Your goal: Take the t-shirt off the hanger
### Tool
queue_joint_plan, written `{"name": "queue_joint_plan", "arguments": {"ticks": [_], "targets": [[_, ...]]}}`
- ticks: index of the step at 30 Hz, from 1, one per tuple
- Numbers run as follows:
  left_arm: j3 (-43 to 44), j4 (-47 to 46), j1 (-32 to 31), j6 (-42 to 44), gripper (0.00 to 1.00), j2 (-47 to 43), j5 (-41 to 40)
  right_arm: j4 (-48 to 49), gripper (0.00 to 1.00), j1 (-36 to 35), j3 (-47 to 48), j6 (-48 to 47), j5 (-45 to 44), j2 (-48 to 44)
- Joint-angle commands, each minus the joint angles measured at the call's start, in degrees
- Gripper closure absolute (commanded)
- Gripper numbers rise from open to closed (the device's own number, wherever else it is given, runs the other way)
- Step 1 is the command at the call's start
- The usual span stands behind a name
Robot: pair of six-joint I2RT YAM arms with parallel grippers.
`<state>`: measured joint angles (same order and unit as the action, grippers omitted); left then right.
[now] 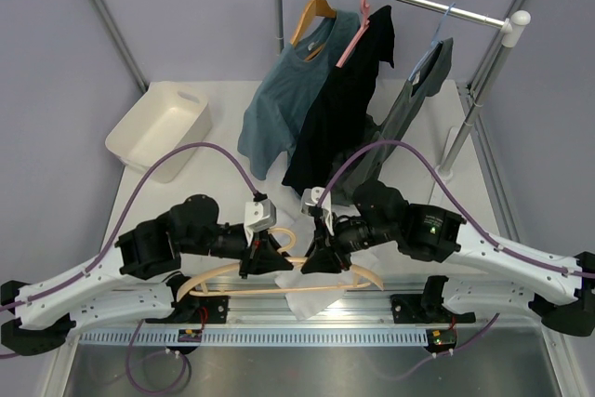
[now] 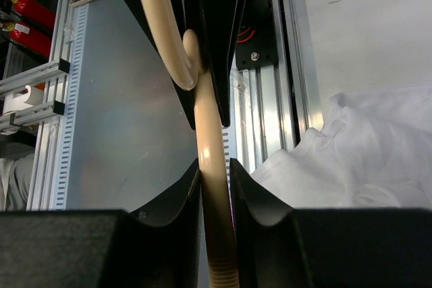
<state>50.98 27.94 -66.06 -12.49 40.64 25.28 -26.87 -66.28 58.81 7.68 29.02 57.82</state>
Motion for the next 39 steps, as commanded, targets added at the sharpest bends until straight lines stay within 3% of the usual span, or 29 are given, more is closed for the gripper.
{"name": "queue_joint_plan", "arguments": {"ticks": [1,3,5,7,8,10,17,23,27,31,39], "targets": [[2.36,-5.71,-0.65,-2.01,1.00,-0.13,3.46,4.63,0.88,-0.51,-0.89,0.40,-6.16,1.33],[2.54,-5.62,-0.56,-2.27,1.00,0.05,3.20,5.07,1.00,-0.60,-1.24,0.58,-6.34,1.15],[3.16,-4.83,-0.56,-2.45,1.00,0.14,2.50,5.69,1.00,-0.60,-1.94,0.84,-6.25,0.45],[3.51,-4.39,-0.65,-2.45,0.84,0.05,2.41,6.48,1.00,-0.60,-3.34,1.37,-6.69,-1.30],[3.68,-4.39,-0.65,-2.62,0.60,0.05,2.32,6.92,1.00,-0.69,-3.70,1.72,-6.78,-2.70],[3.77,-4.39,-0.65,-2.71,0.45,-0.47,2.06,7.19,1.00,-0.60,-4.57,2.86,-7.13,-3.94],[3.60,-5.53,-0.65,-3.42,0.39,-1.01,1.97,7.72,1.00,-0.60,-6.95,5.15,-5.81,-11.49],[4.91,-4.83,-0.65,-4.38,0.01,-1.97,-1.63,1.57,1.00,-0.60,-6.25,6.20,-9.50,-12.73],[7.46,-1.50,-0.56,-5.17,0.01,-3.46,-7.42,-2.47,1.00,-0.60,-7.83,8.31,-13.27,-14.66],[10.62,2.64,-0.65,-7.02,0.01,-5.57,-20.08,-10.72,1.00,-0.60,-8.18,13.22,-18.11,-18.78],[9.75,5.19,-0.65,-10.53,0.01,-9.09,-23.61,-23.11,1.00,-0.52,-9.68,28.69,-35.60,-26.89]]}}
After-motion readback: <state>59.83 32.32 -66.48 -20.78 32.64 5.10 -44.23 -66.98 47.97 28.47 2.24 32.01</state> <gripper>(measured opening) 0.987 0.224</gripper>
